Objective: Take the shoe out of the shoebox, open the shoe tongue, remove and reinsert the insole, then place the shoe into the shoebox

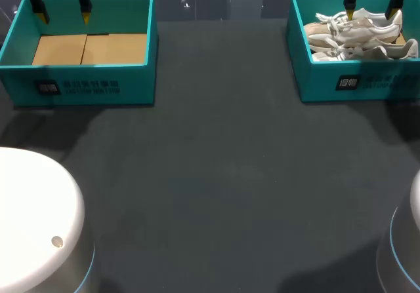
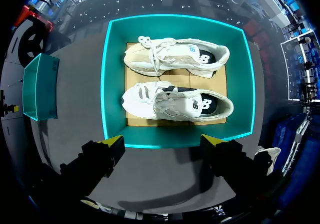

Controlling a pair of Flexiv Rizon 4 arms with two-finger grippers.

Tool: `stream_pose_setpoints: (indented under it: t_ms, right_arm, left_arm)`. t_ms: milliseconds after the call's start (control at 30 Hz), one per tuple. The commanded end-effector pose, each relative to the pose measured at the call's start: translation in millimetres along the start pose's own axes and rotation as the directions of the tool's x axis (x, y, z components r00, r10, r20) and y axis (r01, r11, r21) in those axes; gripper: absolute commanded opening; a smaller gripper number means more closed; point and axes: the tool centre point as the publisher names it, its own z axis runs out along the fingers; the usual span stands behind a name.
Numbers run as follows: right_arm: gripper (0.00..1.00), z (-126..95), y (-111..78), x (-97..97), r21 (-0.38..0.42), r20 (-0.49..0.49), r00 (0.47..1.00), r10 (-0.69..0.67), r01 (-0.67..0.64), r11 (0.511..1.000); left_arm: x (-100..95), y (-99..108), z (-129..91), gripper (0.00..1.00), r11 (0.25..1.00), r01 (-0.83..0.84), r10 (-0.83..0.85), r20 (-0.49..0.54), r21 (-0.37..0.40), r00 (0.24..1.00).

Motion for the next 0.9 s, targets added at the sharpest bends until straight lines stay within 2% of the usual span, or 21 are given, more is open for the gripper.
stream_pose_setpoints:
  t_ms: [33, 533, 700, 900]
  right_arm:
    - [1.0, -0.2, 0.0, 0.0, 0.0, 0.0, 1.0, 0.0, 0.0, 1.0]
    - [1.0, 0.6, 0.1, -1.0, -0.001, 0.003, 1.0, 0.001, -0.001, 1.0]
    - [1.0, 2.7, -0.1, -10.9, -0.015, 0.034, 0.999, -0.002, 0.002, 1.0]
    - [1.0, 7.5, 0.6, -32.5, -0.028, 0.048, 0.998, -0.028, 0.03, 0.999]
  left_arm:
    - [-0.1, 0.3, -0.4, 1.0, 1.0, 0.0, 0.0, 0.0, 0.0, 1.0]
    - [-0.1, 0.3, -0.4, 1.0, 1.0, 0.0, 0.0, 0.0, 0.0, 1.0]
    - [-0.1, 0.3, -0.4, 1.0, 1.0, 0.0, 0.0, 0.0, 0.0, 1.0]
    - [-0.1, 0.3, -0.4, 1.0, 1.0, 0.0, 0.0, 0.0, 0.0, 1.0]
